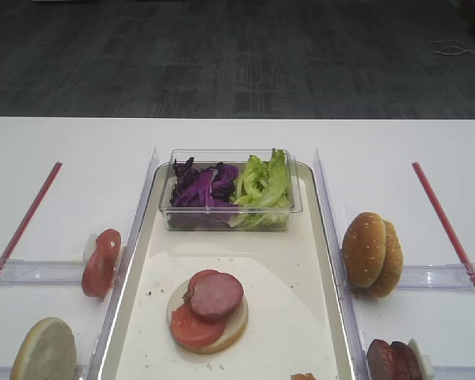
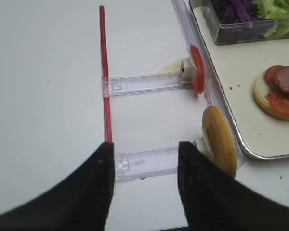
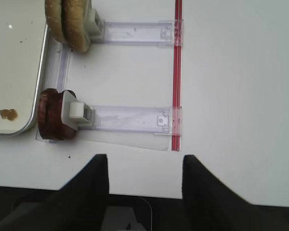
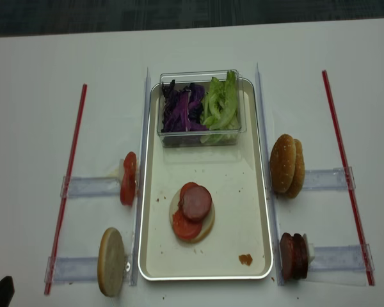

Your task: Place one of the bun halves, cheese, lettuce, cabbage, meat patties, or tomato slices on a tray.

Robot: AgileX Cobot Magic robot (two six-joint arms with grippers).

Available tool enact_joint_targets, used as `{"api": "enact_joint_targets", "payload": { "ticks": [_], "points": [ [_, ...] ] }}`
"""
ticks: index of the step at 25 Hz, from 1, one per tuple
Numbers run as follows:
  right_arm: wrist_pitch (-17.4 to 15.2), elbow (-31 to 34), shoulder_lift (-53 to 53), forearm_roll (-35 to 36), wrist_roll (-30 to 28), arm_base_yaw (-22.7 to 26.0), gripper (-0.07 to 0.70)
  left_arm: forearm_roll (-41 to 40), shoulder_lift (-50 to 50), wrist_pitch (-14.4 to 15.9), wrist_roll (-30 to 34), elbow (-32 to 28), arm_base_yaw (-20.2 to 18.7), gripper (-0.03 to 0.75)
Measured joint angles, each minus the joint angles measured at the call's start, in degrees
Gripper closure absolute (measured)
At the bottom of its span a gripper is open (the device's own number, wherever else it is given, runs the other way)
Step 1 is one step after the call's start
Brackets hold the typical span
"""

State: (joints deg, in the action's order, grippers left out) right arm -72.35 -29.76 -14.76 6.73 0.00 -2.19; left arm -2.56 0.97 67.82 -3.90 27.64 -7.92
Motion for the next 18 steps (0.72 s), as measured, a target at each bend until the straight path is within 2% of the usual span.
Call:
{"api": "enact_joint_targets", "payload": {
  "ticks": [10, 18],
  "points": [
    [-0.6, 0.0, 14.9, 0.4, -1.4, 0.0, 0.255, 0.0, 0.0, 0.0, 0.0, 0.0, 0.0, 0.423],
    [-1.0, 0.0, 15.7, 1.5, -3.8, 0.0, 0.255, 0.0, 0.0, 0.0, 0.0, 0.0, 0.0, 0.423]
  ]
}}
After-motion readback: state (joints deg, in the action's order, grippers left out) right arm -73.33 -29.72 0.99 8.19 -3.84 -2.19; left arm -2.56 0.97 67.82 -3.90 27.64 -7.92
